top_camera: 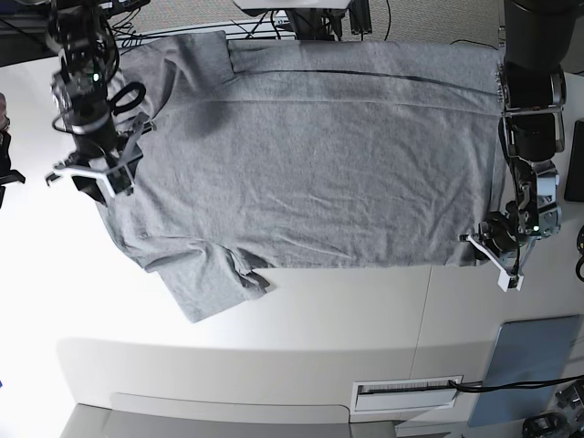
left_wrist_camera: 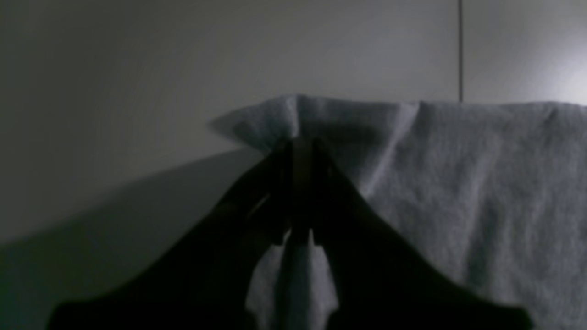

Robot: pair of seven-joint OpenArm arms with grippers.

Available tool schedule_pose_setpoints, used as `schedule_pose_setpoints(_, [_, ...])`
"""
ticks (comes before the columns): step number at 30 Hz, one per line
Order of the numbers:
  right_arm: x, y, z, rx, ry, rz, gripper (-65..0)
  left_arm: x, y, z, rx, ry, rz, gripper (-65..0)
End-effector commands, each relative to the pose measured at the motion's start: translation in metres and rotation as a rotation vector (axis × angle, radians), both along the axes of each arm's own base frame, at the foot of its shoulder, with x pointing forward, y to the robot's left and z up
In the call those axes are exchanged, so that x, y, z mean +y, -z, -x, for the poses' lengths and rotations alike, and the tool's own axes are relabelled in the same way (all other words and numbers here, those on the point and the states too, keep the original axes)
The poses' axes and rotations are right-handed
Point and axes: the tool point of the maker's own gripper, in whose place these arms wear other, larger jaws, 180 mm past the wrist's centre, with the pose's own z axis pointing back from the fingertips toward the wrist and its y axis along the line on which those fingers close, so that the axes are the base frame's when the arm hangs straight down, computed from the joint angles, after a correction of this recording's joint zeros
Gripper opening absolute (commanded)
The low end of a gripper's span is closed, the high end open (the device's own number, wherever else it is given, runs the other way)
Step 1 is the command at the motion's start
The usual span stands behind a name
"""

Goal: Fold the T-shirt properly
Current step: 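Move the right gripper to the hem corner and grasp it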

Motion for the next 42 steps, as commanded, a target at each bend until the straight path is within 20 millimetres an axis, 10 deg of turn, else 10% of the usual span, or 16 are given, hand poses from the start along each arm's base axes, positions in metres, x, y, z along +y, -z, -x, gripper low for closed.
schedule_pose_setpoints(1, [-0.007, -0.017, -0.018, -0.069, 0.014, -0.001, -39.3, 0.009, -0.007, -0.002, 0.010, 0.000, -0.025, -65.0])
schedule_pose_setpoints(21, [-0.018, 0.000, -0.191, 0.161, 0.261, -0.360, -39.3, 0.007, -0.003, 0.001, 0.039, 0.005, -0.022, -65.0])
schedule_pose_setpoints(39, [0.018, 0.078, -0.184, 0.552, 0.249, -0.459, -40.1, 0.007, -0.003, 0.001, 0.039, 0.005, -0.022, -65.0])
schedule_pose_setpoints(42, [0.024, 0.079, -0.184, 0.556, 0.240, -0.457, -53.1, 0.007, -0.003, 0.002, 0.039, 0.005, -0.023, -65.0])
